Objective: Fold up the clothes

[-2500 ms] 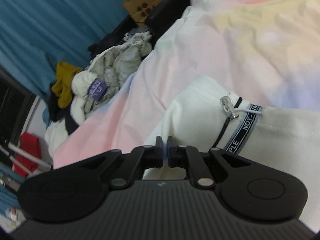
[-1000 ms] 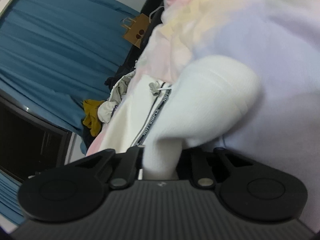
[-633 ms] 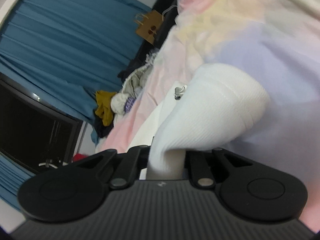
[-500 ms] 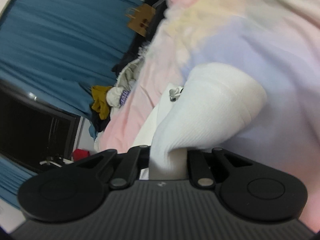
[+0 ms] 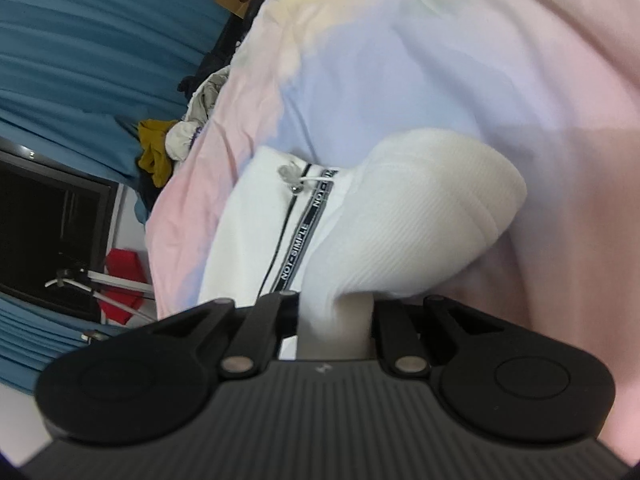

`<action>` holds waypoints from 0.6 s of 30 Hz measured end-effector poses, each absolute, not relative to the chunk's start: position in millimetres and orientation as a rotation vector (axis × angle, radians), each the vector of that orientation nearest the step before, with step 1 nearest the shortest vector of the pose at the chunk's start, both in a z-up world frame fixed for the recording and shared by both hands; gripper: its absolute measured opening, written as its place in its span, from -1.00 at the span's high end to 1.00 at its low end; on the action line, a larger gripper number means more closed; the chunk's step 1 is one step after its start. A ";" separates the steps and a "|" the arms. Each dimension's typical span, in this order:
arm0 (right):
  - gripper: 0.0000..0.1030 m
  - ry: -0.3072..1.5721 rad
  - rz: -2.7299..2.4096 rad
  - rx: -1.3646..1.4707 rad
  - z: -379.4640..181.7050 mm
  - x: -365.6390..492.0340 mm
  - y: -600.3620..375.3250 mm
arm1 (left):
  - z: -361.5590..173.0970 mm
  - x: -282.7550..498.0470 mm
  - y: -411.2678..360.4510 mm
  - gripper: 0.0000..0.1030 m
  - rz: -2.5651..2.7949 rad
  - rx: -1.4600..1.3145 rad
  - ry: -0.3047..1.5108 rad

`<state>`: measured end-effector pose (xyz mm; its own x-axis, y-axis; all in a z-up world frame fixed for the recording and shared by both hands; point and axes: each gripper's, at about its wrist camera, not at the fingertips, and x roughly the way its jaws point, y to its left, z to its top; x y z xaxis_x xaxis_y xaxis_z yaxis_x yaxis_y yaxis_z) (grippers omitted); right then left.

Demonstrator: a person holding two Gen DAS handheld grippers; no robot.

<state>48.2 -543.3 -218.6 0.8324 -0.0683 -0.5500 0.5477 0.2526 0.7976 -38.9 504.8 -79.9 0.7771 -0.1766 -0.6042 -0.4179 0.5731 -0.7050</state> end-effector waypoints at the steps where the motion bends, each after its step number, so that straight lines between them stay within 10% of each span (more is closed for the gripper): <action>1: 0.75 0.457 -0.440 1.253 -221.5 48.8 -543.9 | -76.9 -43.2 498.4 0.34 0.146 -0.953 0.697; 6: 0.75 0.448 -0.432 1.254 -225.6 46.3 -543.6 | -51.9 -86.5 457.8 -0.20 0.151 -0.849 0.738; 18: 0.75 0.434 -0.407 1.267 -225.7 42.9 -547.7 | 27.2 -96.1 299.2 -0.32 0.014 -0.451 0.671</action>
<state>42.9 -547.7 -225.7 0.8500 -0.0535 -0.5241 0.5196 0.2495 0.8172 -96.1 299.2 27.2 0.7871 -0.1310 -0.6028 -0.1554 0.9035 -0.3994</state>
